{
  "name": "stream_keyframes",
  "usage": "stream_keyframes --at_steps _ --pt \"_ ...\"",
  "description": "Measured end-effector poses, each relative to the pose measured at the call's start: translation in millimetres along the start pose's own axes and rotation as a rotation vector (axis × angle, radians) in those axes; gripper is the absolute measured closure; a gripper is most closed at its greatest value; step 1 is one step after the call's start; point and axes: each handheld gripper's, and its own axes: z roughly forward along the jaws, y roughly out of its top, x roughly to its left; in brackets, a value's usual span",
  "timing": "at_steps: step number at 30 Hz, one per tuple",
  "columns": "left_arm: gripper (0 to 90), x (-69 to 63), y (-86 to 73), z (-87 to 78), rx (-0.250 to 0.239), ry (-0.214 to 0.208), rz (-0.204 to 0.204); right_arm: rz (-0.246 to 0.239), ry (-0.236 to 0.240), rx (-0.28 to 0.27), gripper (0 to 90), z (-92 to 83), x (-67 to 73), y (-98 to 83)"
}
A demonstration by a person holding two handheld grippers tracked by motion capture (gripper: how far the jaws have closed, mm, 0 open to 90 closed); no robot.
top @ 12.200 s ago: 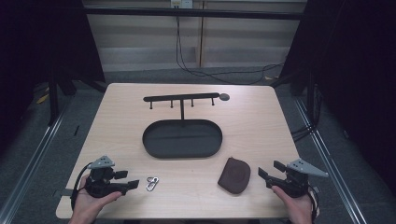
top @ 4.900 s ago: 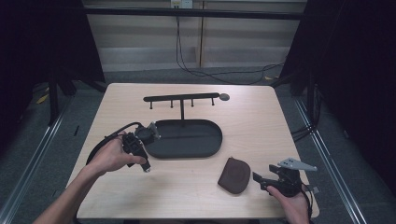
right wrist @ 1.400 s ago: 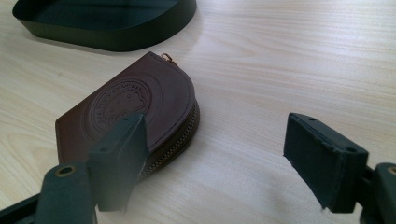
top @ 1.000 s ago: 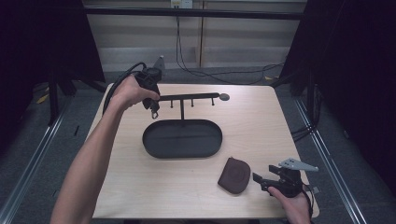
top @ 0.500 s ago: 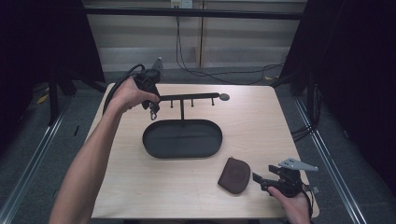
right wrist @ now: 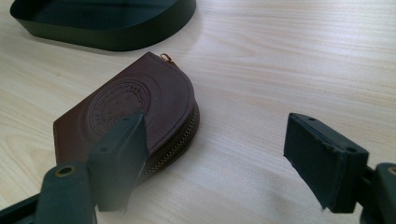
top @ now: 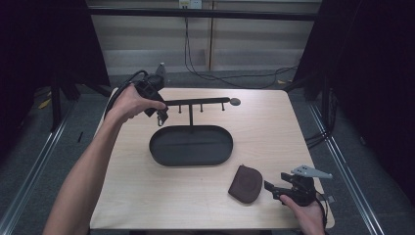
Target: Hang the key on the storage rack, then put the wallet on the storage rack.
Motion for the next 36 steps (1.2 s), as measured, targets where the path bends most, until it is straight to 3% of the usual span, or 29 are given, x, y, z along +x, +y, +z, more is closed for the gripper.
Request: stream_keyframes --at_steps 4,10,13,15,18,21,22,29,33,36 --pt "26.7 1.7 -14.2 4.8 -0.009 -0.001 0.01 -0.001 -0.002 0.0 21.4 0.0 -0.1 0.1" --pt "21.0 6.2 -39.7 11.8 -0.098 -0.031 0.014 -0.005 -0.006 -0.002 21.4 -1.0 0.5 -0.4" --pt "20.5 7.2 -51.8 16.2 -0.117 -0.034 0.015 -0.003 -0.004 0.002 21.3 -0.1 0.0 -0.1" --pt "16.9 7.8 -60.1 17.8 -0.151 -0.062 0.021 -0.002 -0.003 0.003 21.4 -0.1 0.8 -0.2" --pt "17.4 8.2 -68.5 20.0 -0.181 -0.061 0.024 -0.004 -0.003 0.003 21.3 0.6 0.7 0.3" --pt "17.1 6.9 -80.4 22.4 -0.235 -0.079 0.061 -0.004 -0.006 0.004 21.3 0.5 0.8 0.4" --pt "16.9 6.9 -82.9 23.2 -0.232 -0.085 0.069 0.001 -0.001 0.003 21.2 0.6 0.2 0.4" --pt "17.0 7.0 -115.0 42.5 -0.342 -0.047 0.07 0.01 0.0 0.013 20.3 3.8 0.2 2.0" --pt "17.0 8.3 -134.0 55.8 -0.349 -0.048 0.073 0.009 -0.003 0.015 20.1 3.0 0.1 1.8" --pt "17.0 8.7 -147.9 62.2 -0.392 -0.046 0.056 0.003 0.006 0.018 20.7 3.3 0.7 2.2"
